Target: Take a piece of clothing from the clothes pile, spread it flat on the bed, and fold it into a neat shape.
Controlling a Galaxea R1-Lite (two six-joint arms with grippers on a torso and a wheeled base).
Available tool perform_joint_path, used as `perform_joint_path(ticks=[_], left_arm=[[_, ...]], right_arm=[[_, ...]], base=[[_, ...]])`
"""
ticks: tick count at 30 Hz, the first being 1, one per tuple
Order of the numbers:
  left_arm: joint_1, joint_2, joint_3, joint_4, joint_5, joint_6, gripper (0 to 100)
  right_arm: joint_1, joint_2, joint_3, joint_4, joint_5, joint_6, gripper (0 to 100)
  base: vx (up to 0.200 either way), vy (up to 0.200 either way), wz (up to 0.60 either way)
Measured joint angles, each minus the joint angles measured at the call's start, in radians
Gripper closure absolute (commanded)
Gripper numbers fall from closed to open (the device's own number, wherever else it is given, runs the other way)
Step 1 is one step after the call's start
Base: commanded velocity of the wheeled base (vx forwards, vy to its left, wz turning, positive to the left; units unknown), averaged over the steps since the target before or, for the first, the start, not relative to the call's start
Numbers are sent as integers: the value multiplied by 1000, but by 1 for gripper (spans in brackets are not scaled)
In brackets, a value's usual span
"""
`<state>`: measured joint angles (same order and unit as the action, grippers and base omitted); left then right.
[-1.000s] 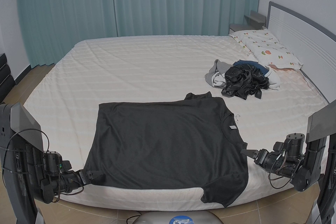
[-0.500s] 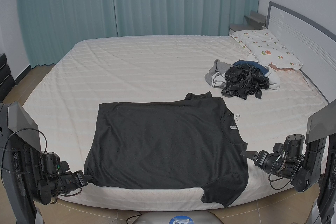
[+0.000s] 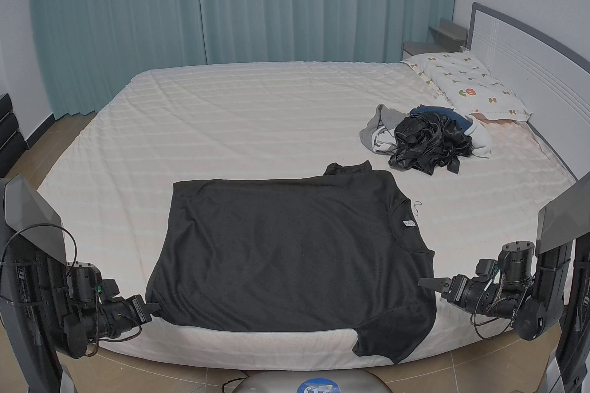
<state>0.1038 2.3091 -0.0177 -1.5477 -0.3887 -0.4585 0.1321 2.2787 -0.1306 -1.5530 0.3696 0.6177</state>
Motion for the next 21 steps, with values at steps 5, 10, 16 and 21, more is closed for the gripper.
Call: perform_joint_path(ticks=[5, 10, 16, 21], left_arm=[[9, 1, 0, -1, -4, -40, 100], [20, 3, 0, -1, -6, -63, 100], [26, 8, 0, -1, -7, -73, 100], [33, 11, 0, -1, -7, -73, 100]], right_arm=[[-1, 51, -43, 0, -6, -24, 0], [-5, 101, -100, 0, -11, -24, 0], [-5, 149, -162, 0, -27, -28, 100], [-24, 160, -208, 0, -30, -29, 100]], base=[[0, 0, 0], [0, 0, 0], [0, 0, 0], [0, 0, 0]])
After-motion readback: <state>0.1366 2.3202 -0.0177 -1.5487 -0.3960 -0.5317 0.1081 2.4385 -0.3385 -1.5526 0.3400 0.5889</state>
